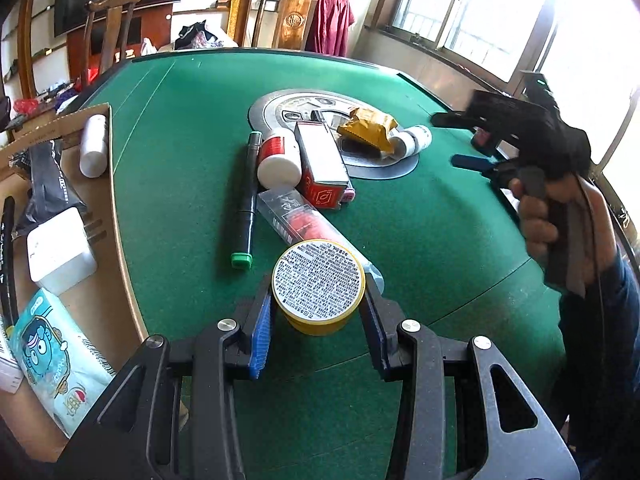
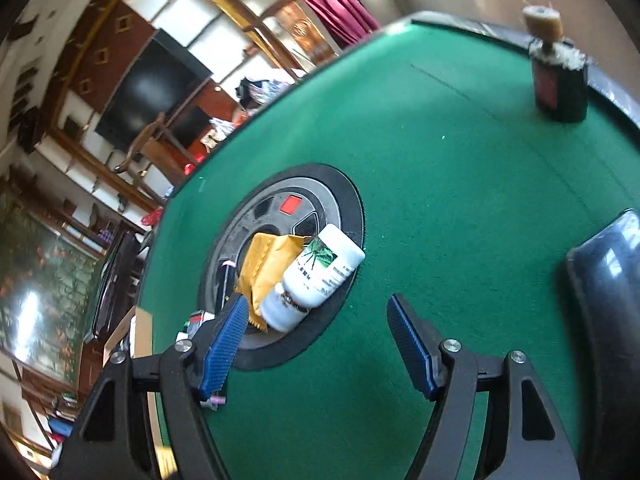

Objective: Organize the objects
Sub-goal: 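Grasp the white pill bottle with the right tool while the left tool holds the tin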

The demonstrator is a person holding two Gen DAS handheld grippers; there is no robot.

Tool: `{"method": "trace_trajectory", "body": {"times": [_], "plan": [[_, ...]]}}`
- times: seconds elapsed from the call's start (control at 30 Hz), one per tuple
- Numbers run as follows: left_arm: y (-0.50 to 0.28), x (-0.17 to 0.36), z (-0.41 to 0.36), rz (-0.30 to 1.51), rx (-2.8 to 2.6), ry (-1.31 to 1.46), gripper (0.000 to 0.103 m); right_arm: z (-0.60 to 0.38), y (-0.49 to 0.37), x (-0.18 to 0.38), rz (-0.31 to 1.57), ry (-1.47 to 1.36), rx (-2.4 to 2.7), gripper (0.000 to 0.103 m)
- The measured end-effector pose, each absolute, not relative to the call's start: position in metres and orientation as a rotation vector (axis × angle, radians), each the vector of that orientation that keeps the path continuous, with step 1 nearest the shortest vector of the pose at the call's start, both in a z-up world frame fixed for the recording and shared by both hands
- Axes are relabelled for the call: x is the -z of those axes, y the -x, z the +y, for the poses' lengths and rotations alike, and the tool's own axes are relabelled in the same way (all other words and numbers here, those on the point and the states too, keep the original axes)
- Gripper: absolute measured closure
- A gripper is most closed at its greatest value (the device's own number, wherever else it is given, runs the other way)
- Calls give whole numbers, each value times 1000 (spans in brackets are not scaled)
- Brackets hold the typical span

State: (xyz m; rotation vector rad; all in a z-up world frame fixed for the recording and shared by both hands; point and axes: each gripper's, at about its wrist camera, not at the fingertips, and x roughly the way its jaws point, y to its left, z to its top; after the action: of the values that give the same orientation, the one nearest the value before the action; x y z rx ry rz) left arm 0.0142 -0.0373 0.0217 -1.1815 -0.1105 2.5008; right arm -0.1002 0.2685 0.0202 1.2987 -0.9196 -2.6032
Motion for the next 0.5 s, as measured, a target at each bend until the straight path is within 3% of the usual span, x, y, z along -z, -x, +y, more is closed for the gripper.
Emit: {"method": "trace_trajectory", "body": {"times": [0.03, 0.17, 0.33, 0.43, 0.5], "plan": [[-15, -22, -38, -108, -2500, 1176, 64, 264, 105, -20, -916, -1313, 2612, 32], [-17, -24, -39, -103, -2507, 1166, 64, 247, 123, -18, -845, -1394, 2667, 56], [-19, -24, -37, -95, -2507, 1162, 64, 232, 140, -12, -717, -1460, 2736, 58], [-19, -24, -37, -92, -2504, 1163, 64, 221, 143, -10, -531, -1457, 2782, 70], [-19, -24, -37, -97, -2502, 1169, 64, 222, 137, -10, -484, -1433, 2778, 70]]}}
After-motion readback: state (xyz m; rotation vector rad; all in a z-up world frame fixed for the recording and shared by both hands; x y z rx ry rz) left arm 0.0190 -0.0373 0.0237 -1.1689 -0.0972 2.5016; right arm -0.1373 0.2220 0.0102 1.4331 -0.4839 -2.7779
